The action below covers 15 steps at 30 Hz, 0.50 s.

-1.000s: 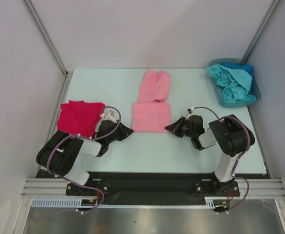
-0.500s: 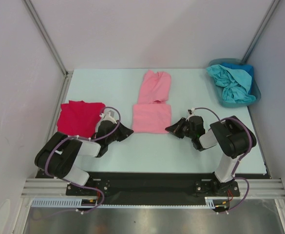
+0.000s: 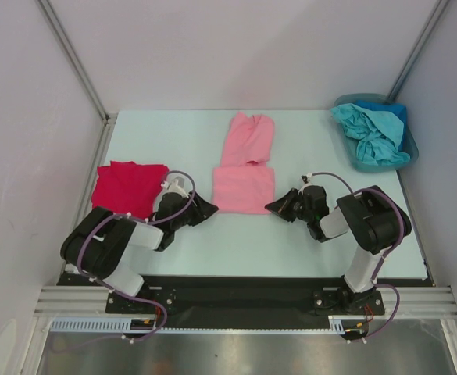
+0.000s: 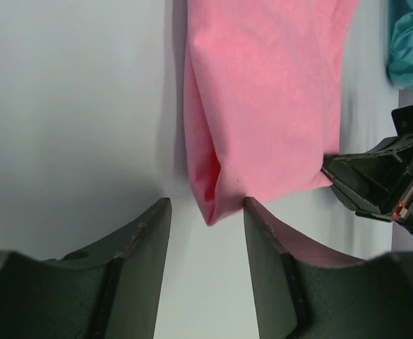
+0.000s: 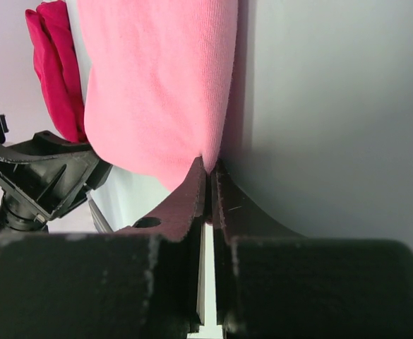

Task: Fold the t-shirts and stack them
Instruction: Fold the tshirt

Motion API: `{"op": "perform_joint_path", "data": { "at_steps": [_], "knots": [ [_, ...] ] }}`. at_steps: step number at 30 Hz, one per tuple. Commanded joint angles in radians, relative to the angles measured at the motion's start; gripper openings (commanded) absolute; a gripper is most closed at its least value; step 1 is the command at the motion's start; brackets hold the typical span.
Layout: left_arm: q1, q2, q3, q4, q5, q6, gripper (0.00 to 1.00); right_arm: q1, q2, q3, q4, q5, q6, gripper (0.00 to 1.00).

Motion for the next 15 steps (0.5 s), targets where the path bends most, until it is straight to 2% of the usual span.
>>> {"op": "perform_joint_path", "data": {
  "at_steps": [1, 5, 8, 11, 12, 15],
  "knots": [
    [0.004, 0.056, 0.055, 0.054, 0.005, -0.010, 0.52, 0.003, 0.005, 0.001, -0.037, 0.005, -0.016, 0.00],
    [0.002, 0.115, 0.104, 0.080, 0.023, -0.029, 0.52, 0.001, 0.004, 0.004, -0.040, 0.005, -0.019, 0.00],
    [0.001, 0.141, 0.127, 0.083, 0.035, -0.033, 0.47, -0.002, 0.001, 0.005, -0.045, 0.005, -0.019, 0.00],
    [0.001, 0.138, 0.114, 0.090, 0.039, -0.035, 0.28, -0.007, -0.002, 0.010, -0.056, 0.004, -0.025, 0.00],
    [0.001, 0.132, 0.106, 0.091, 0.039, -0.035, 0.16, -0.007, -0.004, 0.010, -0.057, 0.004, -0.025, 0.00],
    [0.001, 0.106, 0.072, 0.100, 0.033, -0.033, 0.00, -0.008, 0.002, 0.011, -0.054, 0.001, -0.024, 0.00]
  ]
}}
